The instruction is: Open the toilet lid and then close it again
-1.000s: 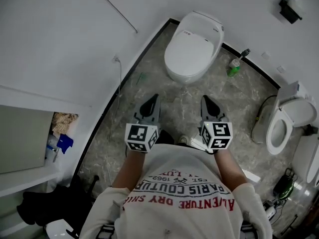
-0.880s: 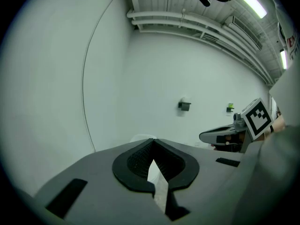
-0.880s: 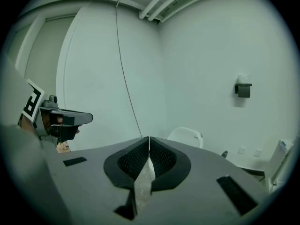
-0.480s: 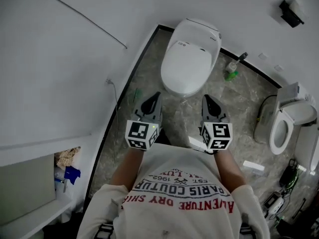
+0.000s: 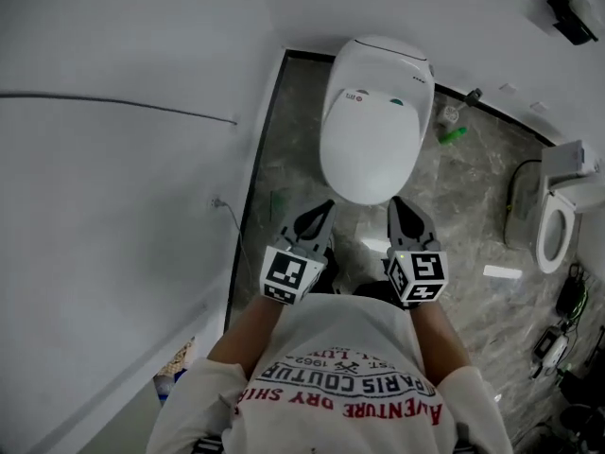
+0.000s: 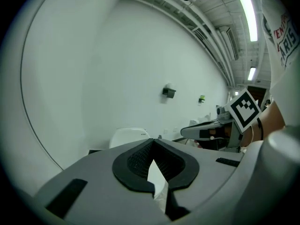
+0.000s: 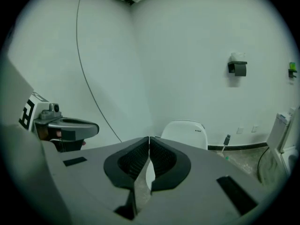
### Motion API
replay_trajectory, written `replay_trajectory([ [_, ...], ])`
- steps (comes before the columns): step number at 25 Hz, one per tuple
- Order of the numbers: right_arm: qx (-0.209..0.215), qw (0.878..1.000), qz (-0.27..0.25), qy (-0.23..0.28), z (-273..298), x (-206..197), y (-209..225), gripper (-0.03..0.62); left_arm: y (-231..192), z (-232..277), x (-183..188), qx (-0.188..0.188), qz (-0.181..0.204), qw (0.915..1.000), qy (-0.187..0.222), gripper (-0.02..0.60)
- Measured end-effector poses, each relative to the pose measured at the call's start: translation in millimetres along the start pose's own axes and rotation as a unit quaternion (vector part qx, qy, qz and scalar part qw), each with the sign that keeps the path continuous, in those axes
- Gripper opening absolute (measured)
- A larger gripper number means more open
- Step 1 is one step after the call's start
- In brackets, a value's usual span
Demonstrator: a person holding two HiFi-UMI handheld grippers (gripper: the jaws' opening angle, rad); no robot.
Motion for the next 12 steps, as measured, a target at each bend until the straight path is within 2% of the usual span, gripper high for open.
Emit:
replay_trajectory([
  [7,-0.002,1.0,0.029,-0.01,66,-19,15,0.015,-45,61,-27,-0.022,-0.011,0.9994,-0.026,0.008],
  [12,0.004,1.0,0.012,-0.009,98,-54,25,0.015,-58,92,-68,-0.028,-0.022,0.9986,-0.039,0.008],
])
Point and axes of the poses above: the fingertips, and each gripper's own axes: z forward along the fingers, y to its right, x out of its top, the point moved 4 cm from there along -z, backward along the fingers, and after that the axes turned 6 degrees about -z, right-handed, at the moved point
